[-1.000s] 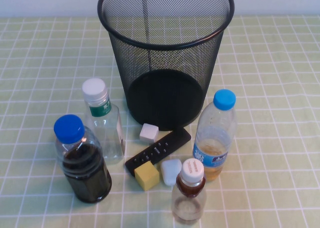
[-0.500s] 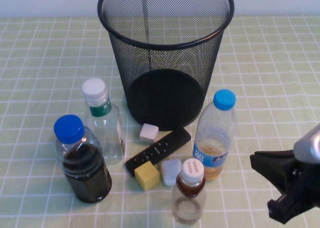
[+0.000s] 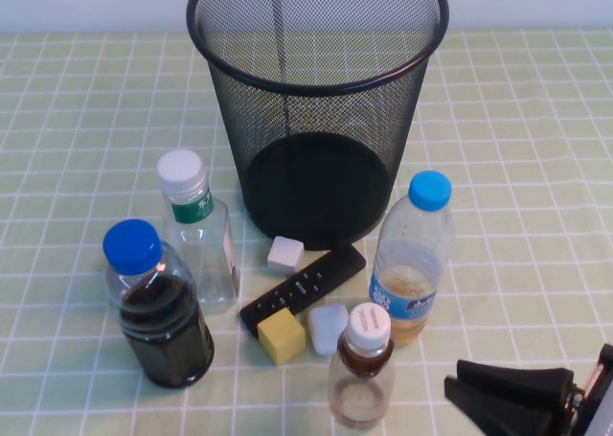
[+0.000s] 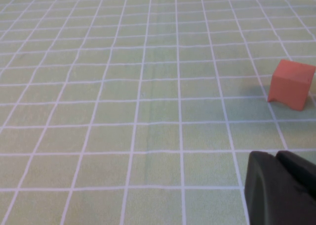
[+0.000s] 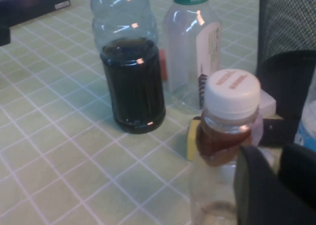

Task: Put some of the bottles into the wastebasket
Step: Pick up a bottle from the table with right arm

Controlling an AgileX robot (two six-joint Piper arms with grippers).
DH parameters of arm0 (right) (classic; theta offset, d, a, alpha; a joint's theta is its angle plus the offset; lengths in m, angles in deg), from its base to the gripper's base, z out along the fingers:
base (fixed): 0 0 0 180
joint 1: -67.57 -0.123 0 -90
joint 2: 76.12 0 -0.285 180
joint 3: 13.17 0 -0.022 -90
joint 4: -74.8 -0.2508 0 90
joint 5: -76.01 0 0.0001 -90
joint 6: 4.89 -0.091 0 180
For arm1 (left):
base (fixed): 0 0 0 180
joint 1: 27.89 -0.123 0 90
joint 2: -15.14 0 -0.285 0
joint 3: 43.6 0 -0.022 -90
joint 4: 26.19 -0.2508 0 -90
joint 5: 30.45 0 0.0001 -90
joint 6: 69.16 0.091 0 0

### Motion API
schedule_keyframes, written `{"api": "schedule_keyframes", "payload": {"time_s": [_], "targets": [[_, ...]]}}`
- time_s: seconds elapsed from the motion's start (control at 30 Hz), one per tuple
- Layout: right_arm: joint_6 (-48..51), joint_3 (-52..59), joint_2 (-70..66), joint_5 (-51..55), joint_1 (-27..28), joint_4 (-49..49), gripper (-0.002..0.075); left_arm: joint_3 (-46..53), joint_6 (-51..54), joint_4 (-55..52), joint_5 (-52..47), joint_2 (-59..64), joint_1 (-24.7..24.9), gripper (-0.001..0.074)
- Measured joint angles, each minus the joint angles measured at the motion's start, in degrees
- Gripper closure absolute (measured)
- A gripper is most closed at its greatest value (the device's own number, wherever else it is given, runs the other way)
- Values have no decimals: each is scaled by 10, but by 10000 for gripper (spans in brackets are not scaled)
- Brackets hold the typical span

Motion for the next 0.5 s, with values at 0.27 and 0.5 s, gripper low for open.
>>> {"api": "schedule_keyframes", "payload": {"time_s": [0.27, 0.5], "targets": [[-17, 10, -2, -32, -43, -16, 259, 0, 0, 0, 0, 0, 0, 741], [-30, 1, -61, -101, -44, 34, 177, 0, 0, 0, 0, 0, 0, 741]]}}
